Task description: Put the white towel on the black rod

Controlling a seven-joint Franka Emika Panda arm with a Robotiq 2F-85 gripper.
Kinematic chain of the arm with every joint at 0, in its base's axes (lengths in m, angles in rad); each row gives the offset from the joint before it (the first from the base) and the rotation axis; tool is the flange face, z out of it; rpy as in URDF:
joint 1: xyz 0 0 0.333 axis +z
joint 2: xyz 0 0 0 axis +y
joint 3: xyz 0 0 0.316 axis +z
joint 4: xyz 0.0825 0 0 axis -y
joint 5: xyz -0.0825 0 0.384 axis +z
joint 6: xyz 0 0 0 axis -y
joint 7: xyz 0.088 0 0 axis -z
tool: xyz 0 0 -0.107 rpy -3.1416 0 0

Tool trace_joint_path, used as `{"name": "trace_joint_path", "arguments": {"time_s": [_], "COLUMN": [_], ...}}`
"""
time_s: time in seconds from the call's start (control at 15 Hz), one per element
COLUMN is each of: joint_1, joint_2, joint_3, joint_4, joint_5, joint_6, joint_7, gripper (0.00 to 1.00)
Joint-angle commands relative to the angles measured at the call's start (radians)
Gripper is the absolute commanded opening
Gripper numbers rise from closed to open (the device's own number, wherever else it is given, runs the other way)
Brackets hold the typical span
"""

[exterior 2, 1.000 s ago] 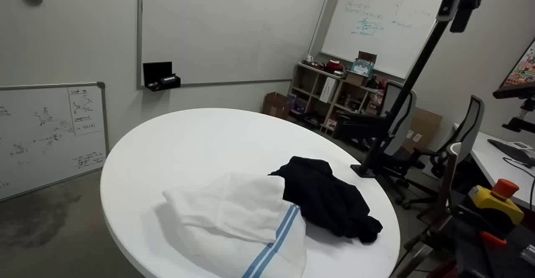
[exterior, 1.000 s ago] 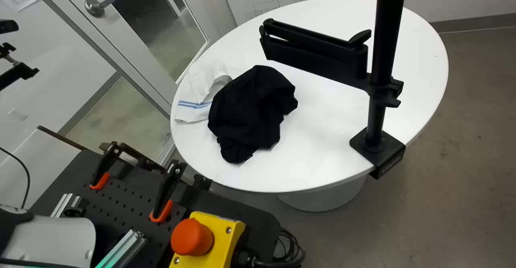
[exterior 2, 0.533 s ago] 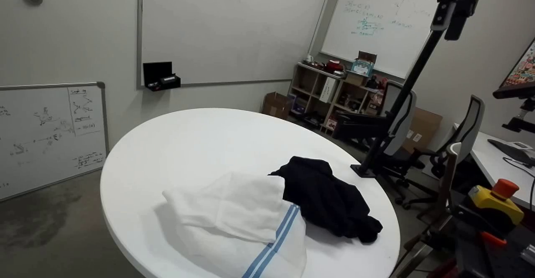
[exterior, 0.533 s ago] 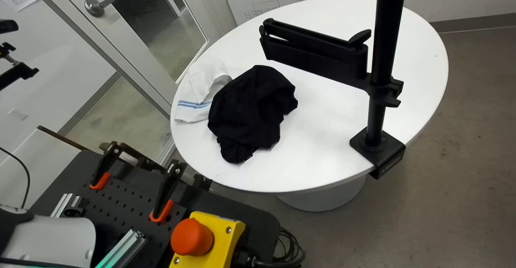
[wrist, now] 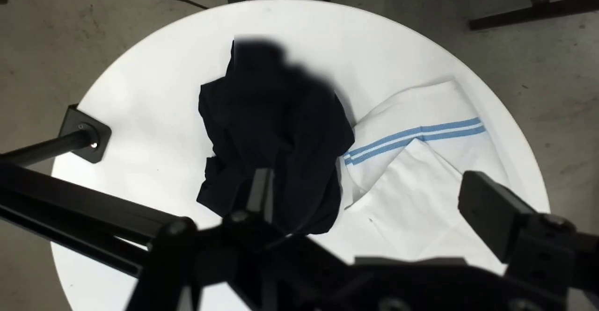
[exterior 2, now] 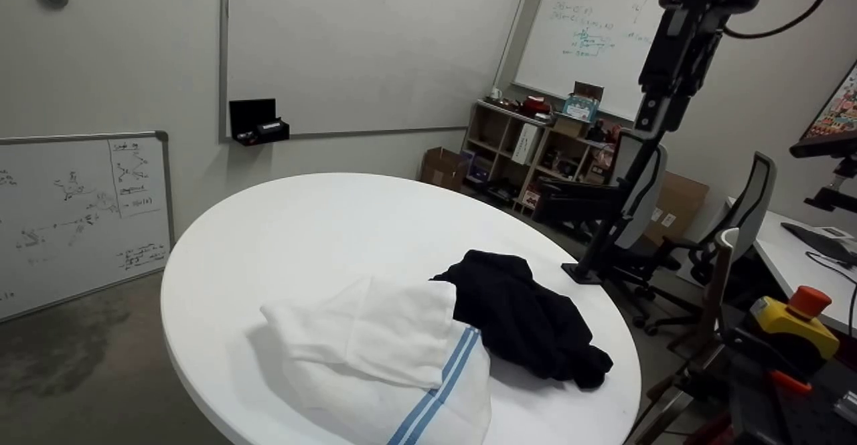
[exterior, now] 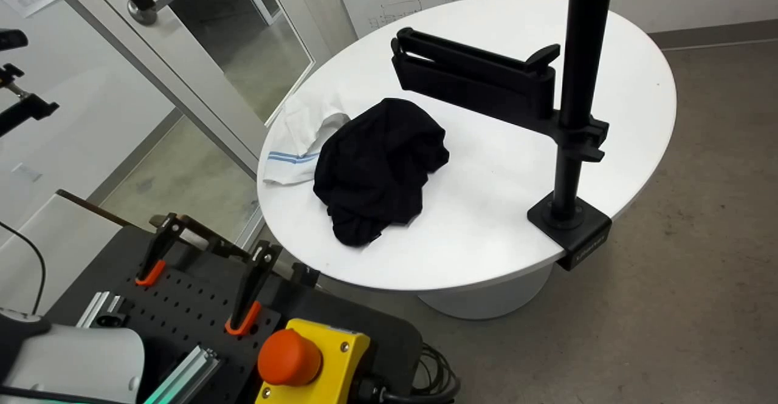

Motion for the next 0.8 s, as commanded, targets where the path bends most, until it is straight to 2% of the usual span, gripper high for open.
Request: {"name": "trace_joint_path", "arguments": {"time_s": [0.0,0.2,0.33,0.6,0.73], "joint_1": [0.016,0.016,0.02,0.043,0.061], "joint_2": [0.098,0.188,0.251,0.38,0.448], "joint_3": [0.058,0.088,0.086,0.034,0.003], "joint_4": [-0.032,-0.033,-0.019,0.036,0.073], "joint_5": [-0.125,-0.283,-0.389,-0.523,-0.538], "joint_6": [0.143,0.24,0.29,0.353,0.368], "joint_7": [0.124,0.271,0.385,0.576,0.627], "gripper": [1.0,1.0,1.0,1.0,1.0]}}
